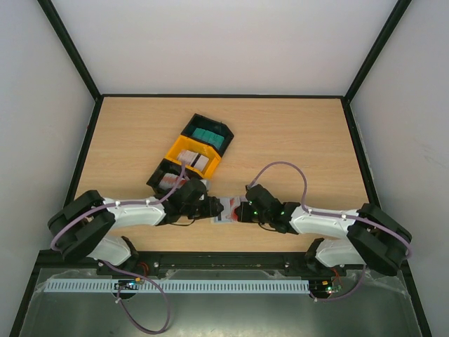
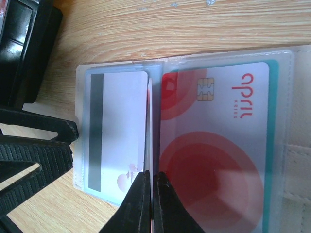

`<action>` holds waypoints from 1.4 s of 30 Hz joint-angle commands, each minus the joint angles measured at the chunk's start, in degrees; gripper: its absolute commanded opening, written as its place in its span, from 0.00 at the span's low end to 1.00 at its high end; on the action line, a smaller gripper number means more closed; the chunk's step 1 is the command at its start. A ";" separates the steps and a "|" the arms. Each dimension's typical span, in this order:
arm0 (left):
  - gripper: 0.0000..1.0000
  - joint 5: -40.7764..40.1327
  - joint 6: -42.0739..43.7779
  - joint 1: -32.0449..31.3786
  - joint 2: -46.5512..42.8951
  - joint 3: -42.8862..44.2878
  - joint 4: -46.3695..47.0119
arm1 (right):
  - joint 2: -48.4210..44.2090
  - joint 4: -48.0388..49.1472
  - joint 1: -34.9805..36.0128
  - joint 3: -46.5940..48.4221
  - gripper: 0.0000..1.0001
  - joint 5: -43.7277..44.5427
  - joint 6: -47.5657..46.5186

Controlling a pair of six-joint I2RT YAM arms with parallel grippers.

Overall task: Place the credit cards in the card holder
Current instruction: Turn over the card slot in the card holder.

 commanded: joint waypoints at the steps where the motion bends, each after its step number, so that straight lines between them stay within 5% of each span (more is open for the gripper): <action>1: 0.56 1.04 -0.31 0.29 1.09 -1.14 1.21 | 1.37 -0.14 0.38 -1.26 0.02 1.15 0.02; 19: 0.44 -0.40 -1.15 0.29 -0.74 -1.41 0.02 | 2.60 -0.74 0.31 -1.78 0.02 1.86 0.75; 38: 0.47 2.06 -1.62 0.25 1.88 -1.25 3.27 | 2.69 -1.11 0.38 -1.59 0.02 2.21 0.94; 42: 0.38 2.48 -1.55 0.25 2.26 -1.19 3.56 | 2.60 -1.18 0.33 -1.62 0.02 2.29 0.95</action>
